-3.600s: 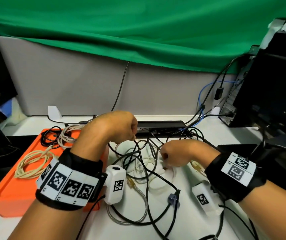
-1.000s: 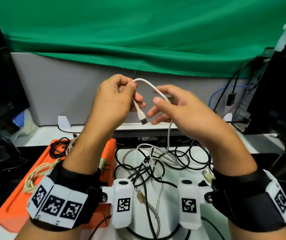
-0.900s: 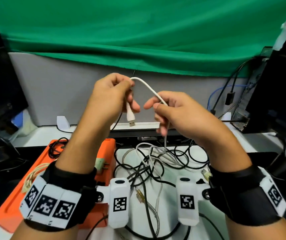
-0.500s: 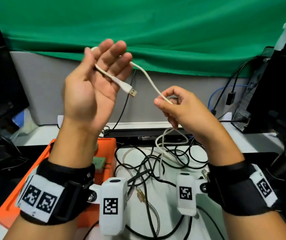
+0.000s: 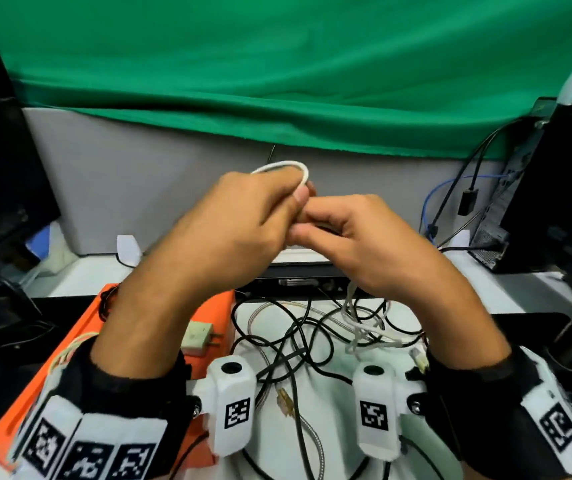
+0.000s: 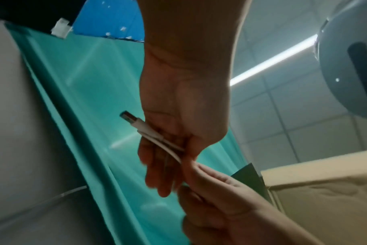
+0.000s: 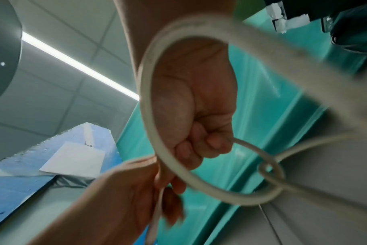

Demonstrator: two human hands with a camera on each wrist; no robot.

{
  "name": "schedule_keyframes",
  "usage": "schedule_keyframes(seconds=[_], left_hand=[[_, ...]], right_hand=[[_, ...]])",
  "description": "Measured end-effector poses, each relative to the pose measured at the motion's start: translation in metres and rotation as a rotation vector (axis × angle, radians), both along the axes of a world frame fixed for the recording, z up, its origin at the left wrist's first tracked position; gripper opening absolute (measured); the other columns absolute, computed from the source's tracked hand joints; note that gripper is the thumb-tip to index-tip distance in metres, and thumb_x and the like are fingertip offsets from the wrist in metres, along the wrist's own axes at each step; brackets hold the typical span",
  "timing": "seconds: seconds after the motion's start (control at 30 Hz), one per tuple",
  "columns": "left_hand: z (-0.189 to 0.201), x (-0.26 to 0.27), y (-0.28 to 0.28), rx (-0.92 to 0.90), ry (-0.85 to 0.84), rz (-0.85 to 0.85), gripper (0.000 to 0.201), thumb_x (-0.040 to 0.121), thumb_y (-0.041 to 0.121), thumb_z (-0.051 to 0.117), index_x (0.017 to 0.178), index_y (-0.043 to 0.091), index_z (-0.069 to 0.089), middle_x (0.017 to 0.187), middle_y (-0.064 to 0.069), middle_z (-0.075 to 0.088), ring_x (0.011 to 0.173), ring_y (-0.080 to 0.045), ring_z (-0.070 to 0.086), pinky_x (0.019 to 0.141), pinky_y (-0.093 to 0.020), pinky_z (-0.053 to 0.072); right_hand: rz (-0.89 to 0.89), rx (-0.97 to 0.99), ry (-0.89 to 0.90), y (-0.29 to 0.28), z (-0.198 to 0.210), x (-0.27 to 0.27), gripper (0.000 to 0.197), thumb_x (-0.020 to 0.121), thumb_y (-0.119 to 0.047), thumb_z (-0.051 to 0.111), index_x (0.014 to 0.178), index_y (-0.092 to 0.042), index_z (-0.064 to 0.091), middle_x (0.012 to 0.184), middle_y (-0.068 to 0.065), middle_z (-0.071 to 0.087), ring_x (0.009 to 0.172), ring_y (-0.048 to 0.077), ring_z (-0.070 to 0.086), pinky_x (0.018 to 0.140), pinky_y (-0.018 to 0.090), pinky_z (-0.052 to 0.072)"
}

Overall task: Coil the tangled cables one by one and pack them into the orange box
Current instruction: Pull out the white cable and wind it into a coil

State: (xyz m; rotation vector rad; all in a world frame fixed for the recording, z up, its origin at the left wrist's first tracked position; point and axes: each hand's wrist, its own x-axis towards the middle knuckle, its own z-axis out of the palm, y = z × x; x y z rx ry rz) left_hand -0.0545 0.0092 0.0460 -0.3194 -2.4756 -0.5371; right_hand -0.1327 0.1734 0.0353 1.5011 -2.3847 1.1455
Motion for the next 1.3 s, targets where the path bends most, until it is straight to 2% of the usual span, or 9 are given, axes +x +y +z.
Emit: schedule_keyframes(seconds=[0.1,0.3,0.47,0.57,0.63,0.9,1.03,1.1,1.3], left_hand=[[0.000,0.000,-0.014,0.113,-0.241,0.015,0.037,0.101,0.041,0.046,0.088,0.012,0.065,0.059,0.005,0.058,0.053,-0.014,0.048,0.053,-0.033,0.038],[-0.007,0.000,-0.014,0.870,-0.492,-0.560,0.044,0.097,0.036,0.045,0.071,0.011,0.069,0.047,0.006,0.024,0.042,-0.012,0.013,0.042,-0.028,0.010],[-0.011,-0.014,0.003,1.333,-0.517,-0.895,0.035,0.103,0.034,0.037,0.077,0.016,0.051,0.049,0.007,0.027,0.039,-0.007,0.034,0.049,-0.023,0.037],[-0.015,-0.018,0.003,1.293,-0.450,-0.779,0.033,0.104,0.028,0.037,0.085,0.010,0.057,0.054,0.004,0.044,0.052,-0.014,0.054,0.067,-0.032,0.055],[-0.012,-0.016,0.003,1.196,-0.420,-0.634,0.032,0.102,0.025,0.041,0.090,0.005,0.064,0.057,0.000,0.047,0.053,-0.017,0.055,0.068,-0.035,0.056],[0.000,-0.005,0.008,1.148,-0.428,-0.513,0.032,0.099,0.032,0.046,0.082,0.008,0.059,0.046,0.006,0.030,0.034,-0.006,0.030,0.052,-0.028,0.051],[-0.002,-0.007,0.001,1.261,-0.396,-0.641,0.027,0.102,0.024,0.042,0.091,0.006,0.059,0.052,0.007,0.038,0.035,-0.001,0.032,0.042,-0.018,0.037],[-0.004,-0.008,-0.002,1.281,-0.389,-0.671,0.027,0.102,0.023,0.040,0.093,0.008,0.061,0.054,0.008,0.038,0.037,0.000,0.027,0.041,-0.017,0.024],[0.005,-0.008,-0.022,1.510,-0.186,-0.759,0.033,0.102,0.022,0.038,0.079,0.016,0.060,0.052,0.009,0.020,0.041,-0.007,0.011,0.040,-0.020,0.017]], right_hand=[[-0.025,-0.001,-0.052,0.021,0.010,-0.005,0.038,0.088,-0.045,0.072,0.069,-0.016,0.058,0.052,-0.009,0.040,0.051,0.007,0.032,0.050,0.025,0.028],[-0.058,-0.219,0.026,0.024,0.012,-0.006,0.023,0.095,-0.039,0.066,0.082,-0.020,0.065,0.065,0.006,0.048,0.059,0.009,0.039,0.056,0.028,0.033],[0.024,-0.340,-0.068,-0.003,0.005,0.002,0.027,0.109,-0.031,0.041,0.105,-0.025,0.067,0.082,-0.021,0.065,0.070,0.000,0.059,0.065,0.019,0.042],[0.070,-0.350,-0.184,-0.008,0.000,-0.004,0.029,0.106,-0.038,0.042,0.091,-0.028,0.064,0.086,0.009,0.069,0.072,0.027,0.064,0.063,0.042,0.050],[-0.019,-0.289,-0.114,-0.005,-0.001,-0.008,0.032,0.105,-0.040,0.043,0.086,-0.021,0.060,0.075,0.008,0.064,0.069,0.028,0.058,0.068,0.054,0.050],[0.075,-0.198,-0.127,0.001,0.002,-0.005,0.023,0.108,-0.033,0.044,0.098,-0.027,0.064,0.077,-0.012,0.061,0.062,0.000,0.053,0.062,0.015,0.040],[0.066,-0.069,-0.149,0.019,0.009,-0.010,0.043,0.094,-0.026,0.071,0.131,-0.040,0.055,0.104,-0.027,0.063,0.079,0.000,0.059,0.074,0.020,0.049],[-0.010,0.090,-0.051,0.025,0.009,-0.011,0.044,0.091,-0.022,0.073,0.127,-0.041,0.055,0.099,-0.034,0.057,0.080,-0.003,0.055,0.072,0.013,0.042],[-0.286,0.337,-0.016,0.024,0.002,-0.022,0.015,0.098,-0.022,0.055,0.102,-0.036,0.062,0.097,-0.013,0.064,0.094,0.011,0.058,0.083,0.032,0.046]])
